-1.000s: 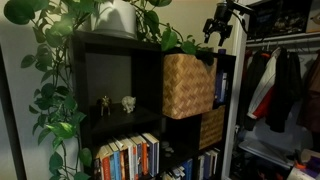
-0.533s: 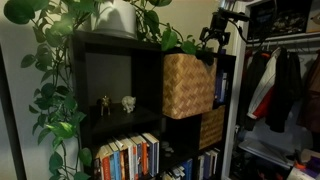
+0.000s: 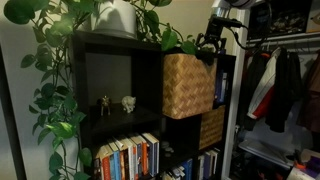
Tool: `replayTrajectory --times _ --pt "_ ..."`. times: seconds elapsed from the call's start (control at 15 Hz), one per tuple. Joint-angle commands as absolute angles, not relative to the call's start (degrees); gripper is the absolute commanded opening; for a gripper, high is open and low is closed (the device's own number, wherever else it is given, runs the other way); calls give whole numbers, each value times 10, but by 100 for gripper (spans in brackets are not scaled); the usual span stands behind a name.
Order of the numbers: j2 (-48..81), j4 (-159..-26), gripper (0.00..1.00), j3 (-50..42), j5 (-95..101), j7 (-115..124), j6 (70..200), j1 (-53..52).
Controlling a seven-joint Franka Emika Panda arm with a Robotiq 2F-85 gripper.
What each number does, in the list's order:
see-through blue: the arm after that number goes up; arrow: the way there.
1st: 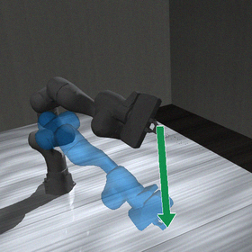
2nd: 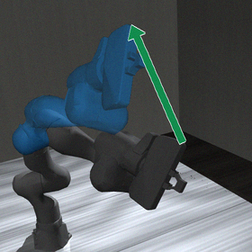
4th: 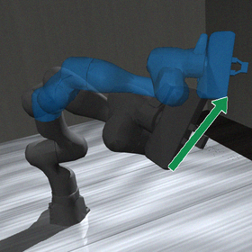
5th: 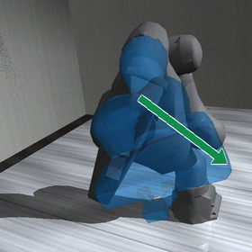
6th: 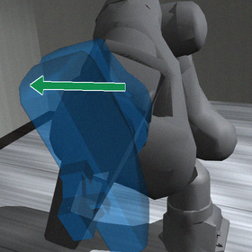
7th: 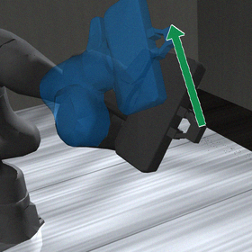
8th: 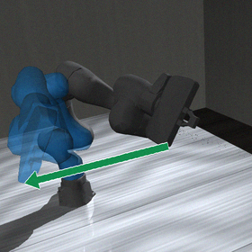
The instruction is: Pull out the topmost basket, pick up the black clothing from the top of the book shelf and put it inside the basket, push the basket backwards
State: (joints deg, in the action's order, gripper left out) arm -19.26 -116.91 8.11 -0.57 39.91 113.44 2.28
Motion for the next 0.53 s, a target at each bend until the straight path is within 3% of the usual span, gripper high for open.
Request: replayTrajectory --times 0.0,0.47 --pt "-189 -1179 65 85 5 445 1164 26" --pt "-179 -1160 21 85 19 467 1138 23"
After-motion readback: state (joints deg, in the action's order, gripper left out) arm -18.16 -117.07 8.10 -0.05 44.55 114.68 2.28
